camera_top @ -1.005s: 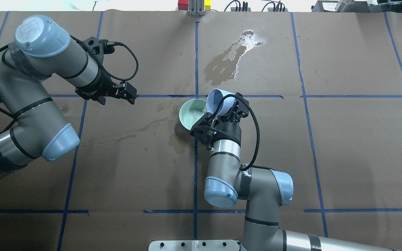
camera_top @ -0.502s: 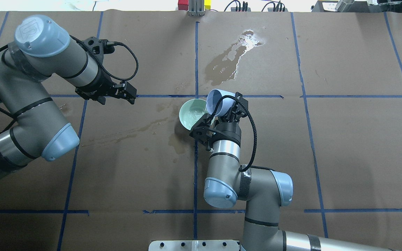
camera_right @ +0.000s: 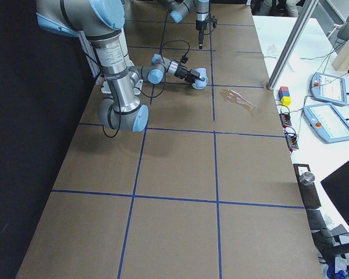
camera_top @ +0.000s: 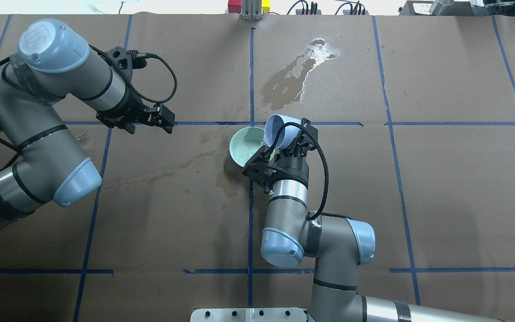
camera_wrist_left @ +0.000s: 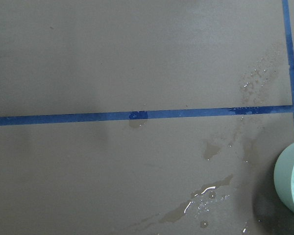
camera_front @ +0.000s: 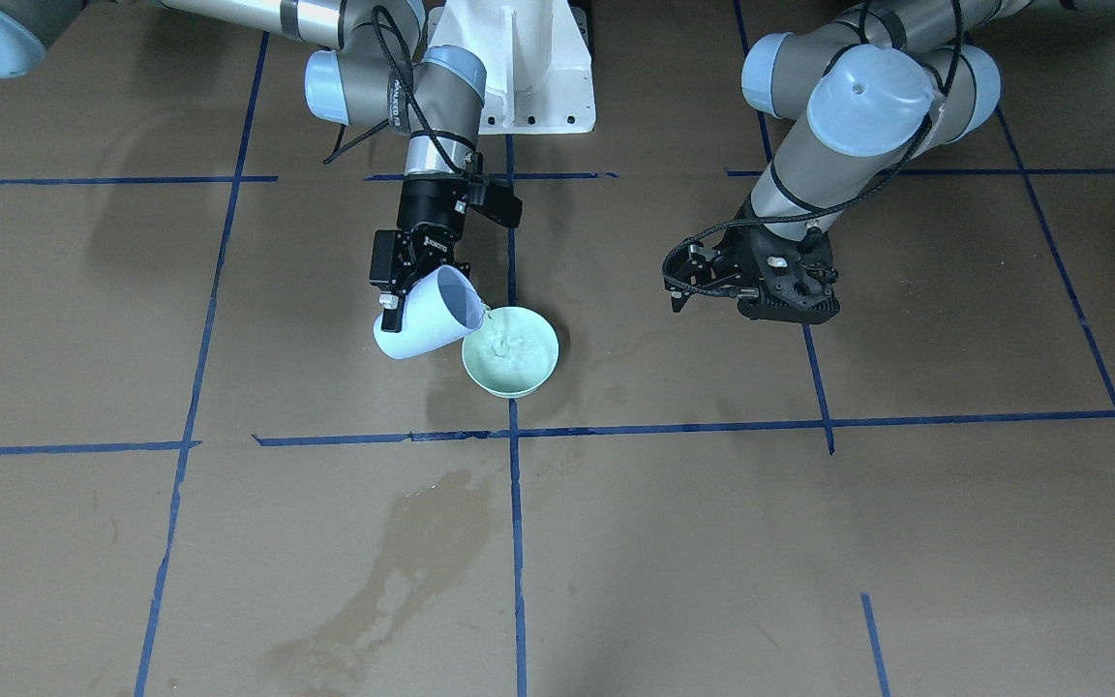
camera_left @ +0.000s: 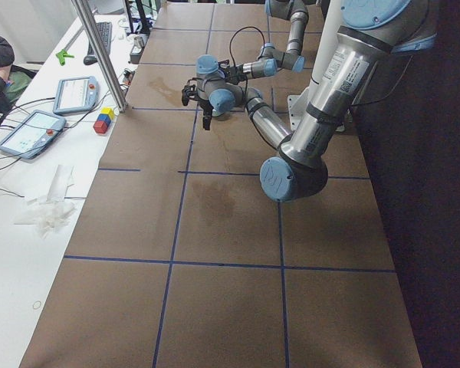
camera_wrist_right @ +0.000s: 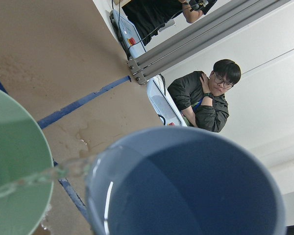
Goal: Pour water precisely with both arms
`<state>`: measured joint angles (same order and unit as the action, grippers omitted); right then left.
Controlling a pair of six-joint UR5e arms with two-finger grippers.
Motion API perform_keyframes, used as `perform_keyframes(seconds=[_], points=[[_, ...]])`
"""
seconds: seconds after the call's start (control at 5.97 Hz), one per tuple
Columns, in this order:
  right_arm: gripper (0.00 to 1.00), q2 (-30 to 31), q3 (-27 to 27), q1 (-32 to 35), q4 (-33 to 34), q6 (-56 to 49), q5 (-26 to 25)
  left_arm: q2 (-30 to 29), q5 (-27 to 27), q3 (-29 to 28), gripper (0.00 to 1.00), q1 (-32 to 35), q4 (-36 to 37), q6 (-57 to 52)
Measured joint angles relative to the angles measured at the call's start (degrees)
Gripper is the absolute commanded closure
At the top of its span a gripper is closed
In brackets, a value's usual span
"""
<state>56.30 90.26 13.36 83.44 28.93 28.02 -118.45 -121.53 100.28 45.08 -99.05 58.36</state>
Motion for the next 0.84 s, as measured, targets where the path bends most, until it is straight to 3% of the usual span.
perform_keyframes(seconds=[0.84], points=[[1.00,0.0,0.0,0.0,0.0,-0.6,-0.3,0.1,0.0,0.4,0.00,0.0,0.0,0.0]])
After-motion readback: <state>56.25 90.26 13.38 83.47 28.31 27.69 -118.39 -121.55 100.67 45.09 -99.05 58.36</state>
